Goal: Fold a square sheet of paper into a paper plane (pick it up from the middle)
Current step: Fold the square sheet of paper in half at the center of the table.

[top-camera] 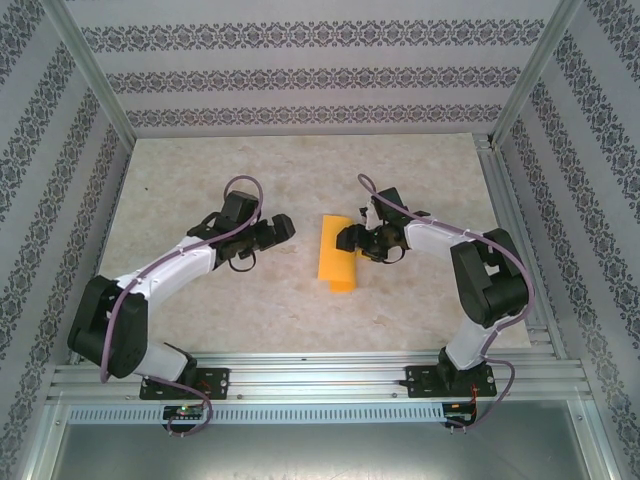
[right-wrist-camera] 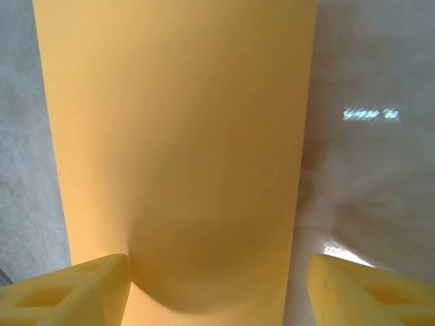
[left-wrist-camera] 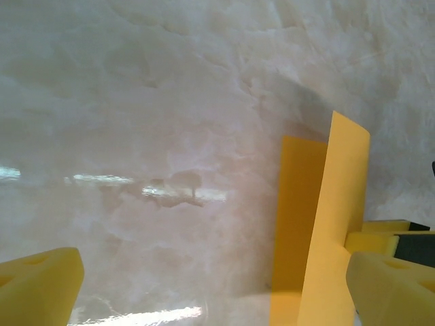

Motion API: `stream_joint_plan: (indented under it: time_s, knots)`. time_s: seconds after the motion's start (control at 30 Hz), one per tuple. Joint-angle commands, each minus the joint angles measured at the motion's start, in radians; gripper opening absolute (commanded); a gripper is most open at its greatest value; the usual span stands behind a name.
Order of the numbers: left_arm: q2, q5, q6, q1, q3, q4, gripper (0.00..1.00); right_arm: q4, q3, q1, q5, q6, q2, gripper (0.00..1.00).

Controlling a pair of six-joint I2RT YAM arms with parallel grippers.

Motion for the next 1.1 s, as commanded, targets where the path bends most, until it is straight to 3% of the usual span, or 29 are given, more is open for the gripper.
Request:
stream_joint_plan:
  time_s: [0.0,0.3,0.4,0.53,0.63,1.07]
  knots:
    - [0.056,0.053,0.027,-0.045,0.059,0.053,1.00,-0.003,-0.015,-0.012,0.005,-0.033,-0.029,0.69]
    - [0.157,0.066,-0.001,-0.131,0.128,0.094,0.89,-0.176,0.044,-0.012,0.098,-0.159,-0.015,0.69]
    - [0.189,0.070,-0.021,-0.147,0.140,0.110,0.79,-0.219,0.071,-0.003,0.135,-0.182,0.003,0.69]
    - [0.226,0.077,-0.067,-0.163,0.138,0.155,0.58,-0.210,0.082,0.009,0.182,-0.157,0.007,0.70]
    - [0.249,0.085,-0.090,-0.166,0.137,0.180,0.50,-0.183,0.089,0.029,0.187,-0.129,0.018,0.70]
    - [0.293,0.087,-0.100,-0.166,0.168,0.172,0.40,-0.255,0.151,0.086,0.324,-0.136,0.075,0.71]
